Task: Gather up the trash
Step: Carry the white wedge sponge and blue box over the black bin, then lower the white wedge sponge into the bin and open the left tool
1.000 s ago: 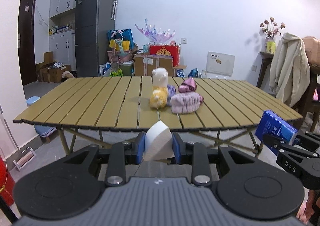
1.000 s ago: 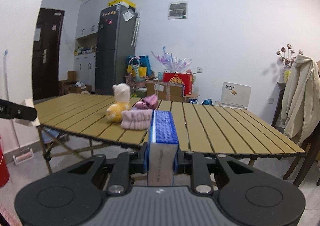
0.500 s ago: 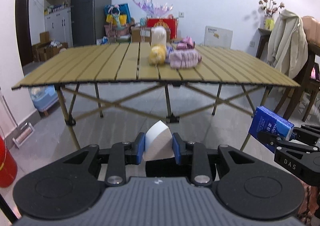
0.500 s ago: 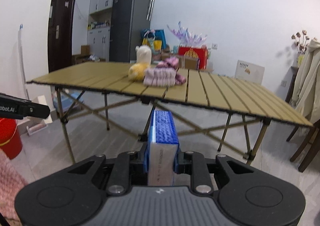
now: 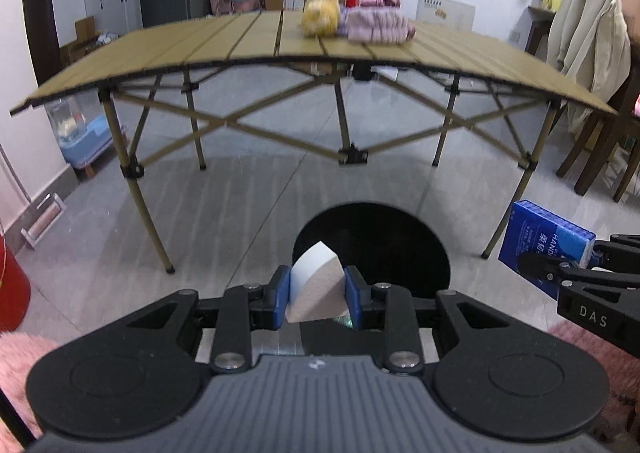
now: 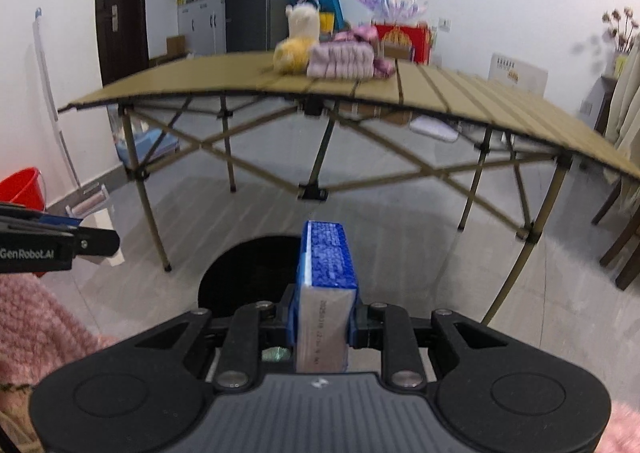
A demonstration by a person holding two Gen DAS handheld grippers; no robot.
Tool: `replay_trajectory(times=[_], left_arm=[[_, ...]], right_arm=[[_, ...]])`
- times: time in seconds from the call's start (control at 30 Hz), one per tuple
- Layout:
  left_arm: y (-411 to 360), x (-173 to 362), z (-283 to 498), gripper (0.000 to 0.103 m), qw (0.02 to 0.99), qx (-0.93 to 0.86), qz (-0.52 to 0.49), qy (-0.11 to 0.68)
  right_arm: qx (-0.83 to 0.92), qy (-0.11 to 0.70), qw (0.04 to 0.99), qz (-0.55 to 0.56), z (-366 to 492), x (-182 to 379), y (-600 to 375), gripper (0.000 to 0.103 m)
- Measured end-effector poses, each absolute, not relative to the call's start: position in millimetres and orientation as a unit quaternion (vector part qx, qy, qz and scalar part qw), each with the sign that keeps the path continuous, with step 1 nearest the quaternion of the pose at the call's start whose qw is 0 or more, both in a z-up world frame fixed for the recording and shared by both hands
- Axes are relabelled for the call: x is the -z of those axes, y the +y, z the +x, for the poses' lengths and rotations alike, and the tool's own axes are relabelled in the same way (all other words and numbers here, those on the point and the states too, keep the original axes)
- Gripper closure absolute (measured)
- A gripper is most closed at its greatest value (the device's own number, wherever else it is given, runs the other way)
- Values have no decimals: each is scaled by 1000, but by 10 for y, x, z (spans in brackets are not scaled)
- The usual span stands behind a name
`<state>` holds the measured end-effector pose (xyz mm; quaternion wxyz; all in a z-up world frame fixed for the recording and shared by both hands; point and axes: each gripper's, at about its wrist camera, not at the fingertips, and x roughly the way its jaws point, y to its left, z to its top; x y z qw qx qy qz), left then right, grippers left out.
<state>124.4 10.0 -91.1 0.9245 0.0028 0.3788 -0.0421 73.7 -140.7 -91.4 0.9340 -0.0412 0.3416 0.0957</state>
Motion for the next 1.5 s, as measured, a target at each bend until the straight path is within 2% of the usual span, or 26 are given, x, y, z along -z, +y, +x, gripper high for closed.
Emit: replay_trajectory(times=[0.63,1.5], left_arm=[[249,1475,1476,74,887,17,-5,461],[222,1800,1692,75,845,-2,10,535]], right_arm=[[-93,463,879,-67,1001,1580,-1215,81],[-71,526,846,-35,1223,1878,-1289,81]])
